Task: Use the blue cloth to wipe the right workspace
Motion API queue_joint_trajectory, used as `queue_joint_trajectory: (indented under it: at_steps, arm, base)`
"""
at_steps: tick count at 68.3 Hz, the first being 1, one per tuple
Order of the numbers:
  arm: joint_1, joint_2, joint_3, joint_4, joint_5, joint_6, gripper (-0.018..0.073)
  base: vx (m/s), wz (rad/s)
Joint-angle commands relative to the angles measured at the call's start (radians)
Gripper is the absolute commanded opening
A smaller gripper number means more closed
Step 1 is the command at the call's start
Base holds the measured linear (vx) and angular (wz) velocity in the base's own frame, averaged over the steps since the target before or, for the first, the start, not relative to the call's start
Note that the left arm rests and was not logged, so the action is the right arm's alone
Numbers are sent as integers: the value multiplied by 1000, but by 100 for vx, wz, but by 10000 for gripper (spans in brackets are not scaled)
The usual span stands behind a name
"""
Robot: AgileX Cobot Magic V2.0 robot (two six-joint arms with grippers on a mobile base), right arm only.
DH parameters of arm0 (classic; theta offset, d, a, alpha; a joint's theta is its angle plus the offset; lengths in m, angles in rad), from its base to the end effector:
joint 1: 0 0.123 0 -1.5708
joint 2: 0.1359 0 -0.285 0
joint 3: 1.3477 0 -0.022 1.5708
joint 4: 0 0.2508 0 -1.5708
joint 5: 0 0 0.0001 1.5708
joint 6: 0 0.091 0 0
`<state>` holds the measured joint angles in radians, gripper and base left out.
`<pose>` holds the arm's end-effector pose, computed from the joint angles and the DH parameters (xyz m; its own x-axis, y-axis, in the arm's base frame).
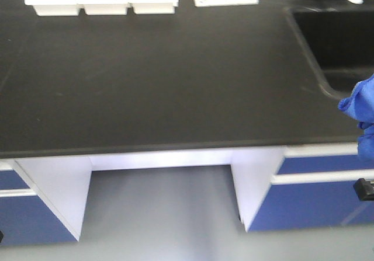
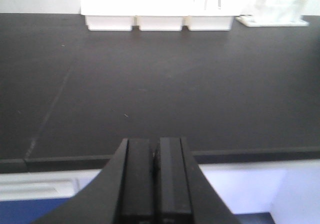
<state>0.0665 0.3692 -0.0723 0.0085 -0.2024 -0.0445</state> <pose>0.0913 0.0059 0.2295 -0.0049 -0.0366 -0.9993 -0.0650 0.9972 -0.0362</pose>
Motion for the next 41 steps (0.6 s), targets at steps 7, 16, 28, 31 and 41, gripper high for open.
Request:
queue_joint_trajectory:
  at_steps: [7, 16, 28, 31, 41]
  arm:
    - [-4, 10, -32, -8, -94, -7, 0]
    - [-4, 10, -32, -8, -94, -7, 0]
    - [-4, 10, -32, -8, -94, -7, 0]
    - [-4, 10, -32, -8, -94, -7, 0]
    - [-4, 10, -32, -8, -94, -7, 0]
  base:
    - [-33, -30]
    - [-33, -32]
    - [-33, -36]
    - [-32, -39]
    - [-32, -45]
